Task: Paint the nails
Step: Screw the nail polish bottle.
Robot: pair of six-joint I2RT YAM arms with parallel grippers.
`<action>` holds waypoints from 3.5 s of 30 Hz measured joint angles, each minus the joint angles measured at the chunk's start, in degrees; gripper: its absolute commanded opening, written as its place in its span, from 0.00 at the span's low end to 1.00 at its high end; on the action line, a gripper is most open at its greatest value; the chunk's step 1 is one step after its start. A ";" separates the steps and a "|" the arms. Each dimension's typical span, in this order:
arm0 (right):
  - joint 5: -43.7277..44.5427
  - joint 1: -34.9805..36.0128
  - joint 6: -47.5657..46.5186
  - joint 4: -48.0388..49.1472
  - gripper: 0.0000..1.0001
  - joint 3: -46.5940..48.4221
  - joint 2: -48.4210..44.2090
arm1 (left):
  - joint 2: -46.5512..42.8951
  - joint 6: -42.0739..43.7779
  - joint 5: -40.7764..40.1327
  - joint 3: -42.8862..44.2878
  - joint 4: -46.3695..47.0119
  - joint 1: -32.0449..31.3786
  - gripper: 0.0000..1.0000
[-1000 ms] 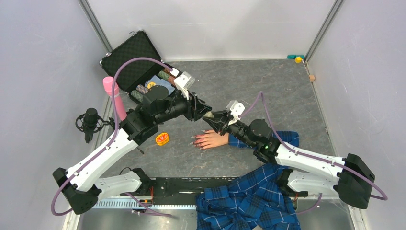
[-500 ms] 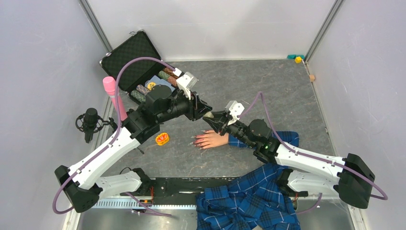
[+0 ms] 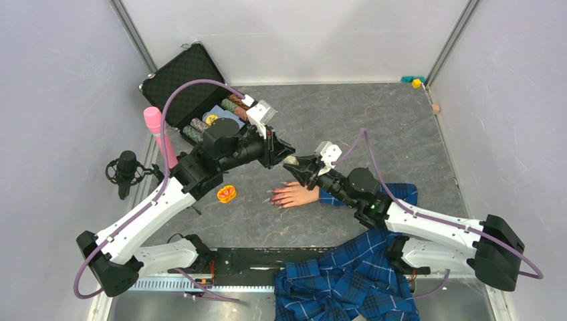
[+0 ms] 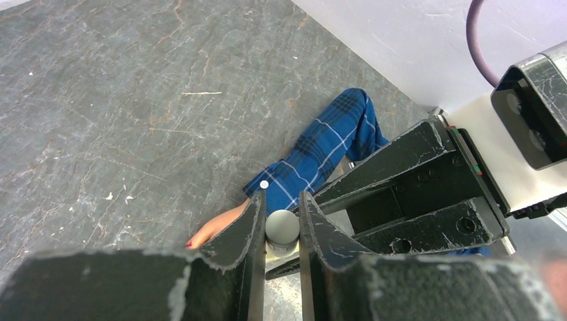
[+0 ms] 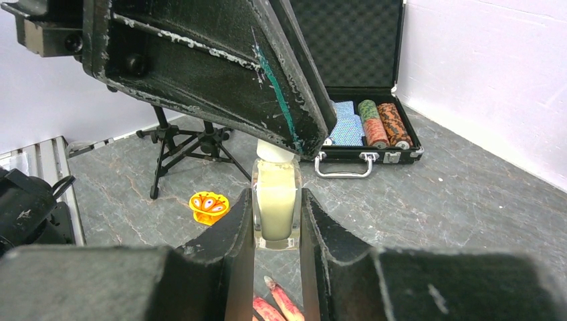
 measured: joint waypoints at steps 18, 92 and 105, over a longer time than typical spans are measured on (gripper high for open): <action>-10.23 0.15 10.19 12.00 0.00 -9.20 -8.07 | -5.14 -1.18 17.27 -6.19 10.01 -0.07 0.02; 14.82 3.67 -5.27 12.41 0.00 -7.13 2.14 | 0.20 -7.82 -4.74 -3.61 5.60 1.90 0.69; 16.39 4.92 -6.12 11.56 0.00 -5.60 4.09 | 1.51 -9.62 -4.17 -4.33 5.57 2.14 0.55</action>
